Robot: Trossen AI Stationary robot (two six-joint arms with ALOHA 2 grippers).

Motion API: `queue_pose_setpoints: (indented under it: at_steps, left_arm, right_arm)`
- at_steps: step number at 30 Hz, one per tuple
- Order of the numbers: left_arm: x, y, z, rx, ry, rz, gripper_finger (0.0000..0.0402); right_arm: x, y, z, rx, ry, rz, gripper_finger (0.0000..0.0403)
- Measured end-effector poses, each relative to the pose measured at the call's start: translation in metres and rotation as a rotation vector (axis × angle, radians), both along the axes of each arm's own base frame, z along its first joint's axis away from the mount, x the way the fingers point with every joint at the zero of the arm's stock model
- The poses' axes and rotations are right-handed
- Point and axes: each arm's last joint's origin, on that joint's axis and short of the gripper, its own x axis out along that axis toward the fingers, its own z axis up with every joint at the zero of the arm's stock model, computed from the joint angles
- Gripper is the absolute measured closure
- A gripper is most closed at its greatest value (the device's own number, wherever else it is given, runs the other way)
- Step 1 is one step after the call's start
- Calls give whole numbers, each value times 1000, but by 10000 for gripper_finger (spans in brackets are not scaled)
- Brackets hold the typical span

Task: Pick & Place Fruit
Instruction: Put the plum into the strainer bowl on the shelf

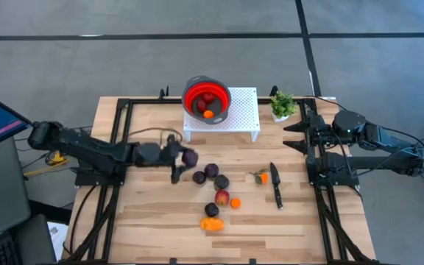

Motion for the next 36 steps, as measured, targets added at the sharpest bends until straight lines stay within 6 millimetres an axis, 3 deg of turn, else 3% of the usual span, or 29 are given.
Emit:
queue_pose_setpoints:
  at_steps: [6, 20, 29, 36]
  left_arm:
    - [5, 21, 43, 114, -243, 73, 120]
    - [7, 76, 104, 222, -394, 248, 119]
    - [5, 104, 123, 252, -428, 351, 120]
    - [30, 132, 126, 259, -393, 385, 119]
  right_arm:
    - [0, 0, 0, 0, 0, 0, 143]
    - [0, 0, 0, 0, 0, 0, 143]
    - [0, 0, 0, 0, 0, 1, 143]
    - [0, 0, 0, 0, 0, 0, 143]
